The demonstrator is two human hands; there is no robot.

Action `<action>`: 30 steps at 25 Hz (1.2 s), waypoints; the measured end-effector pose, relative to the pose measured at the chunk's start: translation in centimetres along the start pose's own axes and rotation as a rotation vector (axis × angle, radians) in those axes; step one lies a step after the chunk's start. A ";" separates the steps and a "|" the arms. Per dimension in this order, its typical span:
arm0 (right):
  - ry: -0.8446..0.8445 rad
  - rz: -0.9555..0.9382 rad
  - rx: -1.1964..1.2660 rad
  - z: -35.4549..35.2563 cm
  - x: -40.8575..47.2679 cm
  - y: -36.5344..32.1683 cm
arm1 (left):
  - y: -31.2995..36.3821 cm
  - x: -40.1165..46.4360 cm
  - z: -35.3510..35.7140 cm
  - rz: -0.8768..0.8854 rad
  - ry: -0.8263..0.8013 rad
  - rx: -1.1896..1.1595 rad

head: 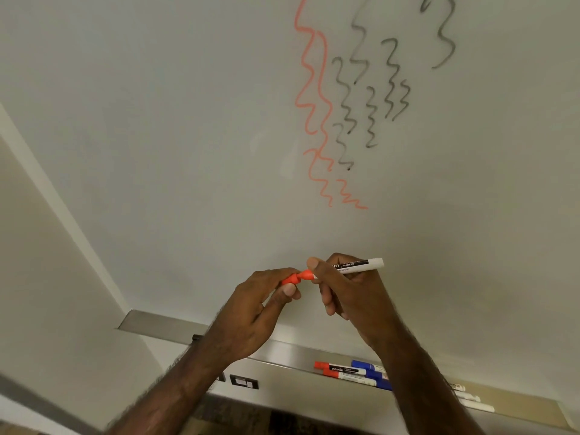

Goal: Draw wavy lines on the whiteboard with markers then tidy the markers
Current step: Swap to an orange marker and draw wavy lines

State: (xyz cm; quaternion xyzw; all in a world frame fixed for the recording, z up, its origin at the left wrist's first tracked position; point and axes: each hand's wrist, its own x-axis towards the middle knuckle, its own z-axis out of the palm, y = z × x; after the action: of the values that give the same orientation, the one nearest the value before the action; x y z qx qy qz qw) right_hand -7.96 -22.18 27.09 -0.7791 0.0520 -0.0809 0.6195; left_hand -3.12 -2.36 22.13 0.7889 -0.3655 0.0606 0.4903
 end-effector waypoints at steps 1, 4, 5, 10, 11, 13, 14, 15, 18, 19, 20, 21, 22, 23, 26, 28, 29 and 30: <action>-0.013 -0.007 -0.015 0.1 0.0 0.1 | 0.1 -0.1 0.0 0.001 -0.006 0.003; -0.047 -0.021 -0.048 0.3 0.0 0.3 | 0.3 -0.3 -0.1 0.008 -0.036 0.025; -0.053 -0.020 -0.035 0.3 0.0 0.4 | 0.3 -0.3 -0.1 0.003 -0.049 0.028; -0.046 0.016 0.072 0.0 -0.5 1.8 | 0.3 -0.4 1.0 -0.010 -0.062 -0.011; -0.041 0.029 0.095 -0.1 -0.6 2.3 | 0.3 -0.4 1.4 -0.017 -0.056 -0.021; -0.035 0.055 0.130 0.1 -1.0 3.3 | 0.1 -0.8 2.2 -0.045 -0.046 -0.028; -0.036 0.068 0.143 0.1 -1.1 3.9 | 0.0 -1.1 2.7 -0.066 -0.041 -0.030; -0.042 0.081 0.152 0.1 -1.2 4.4 | -0.2 -1.5 3.3 -0.087 -0.036 -0.033; -0.101 0.128 0.143 -0.4 -1.4 6.0 | -0.5 -2.5 4.8 -0.155 -0.042 -0.054; -0.129 0.144 0.127 -0.6 -1.4 6.5 | -0.6 -2.8 5.3 -0.177 -0.050 -0.065; -0.159 0.155 0.108 -0.9 -1.3 7.0 | -0.8 -3.2 5.6 -0.197 -0.054 -0.072; -0.188 0.163 0.087 -1.1 -1.3 7.7 | -1.0 -3.5 6.0 -0.214 -0.049 -0.072; -0.206 0.166 0.067 -1.4 -1.3 8.3 | -1.2 -3.9 6.3 -0.229 -0.035 -0.065; -0.206 0.173 0.065 -1.6 -1.2 9.0 | -1.6 -4.3 6.5 -0.244 -0.017 -0.055; -0.140 0.220 0.181 -2.2 -0.8 11.8 | -4.2 -6.0 6.8 -0.257 0.009 0.015; -0.151 0.250 0.178 -2.1 -0.6 13.9 | -6.7 -7.4 6.7 -0.285 -0.014 0.048; -0.186 0.267 0.140 -1.9 -0.6 15.0 | -7.9 -8.2 6.7 -0.296 -0.029 0.060; -0.223 0.280 0.083 -1.4 -0.4 16.2 | -9.0 -8.8 6.8 -0.295 -0.040 0.080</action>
State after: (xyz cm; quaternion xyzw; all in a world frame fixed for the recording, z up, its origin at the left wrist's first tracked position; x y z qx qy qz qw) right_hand -8.37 -27.15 11.56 -0.7422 0.0878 0.0910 0.6582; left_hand -5.57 -1.07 8.10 0.8540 -0.2526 -0.0136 0.4546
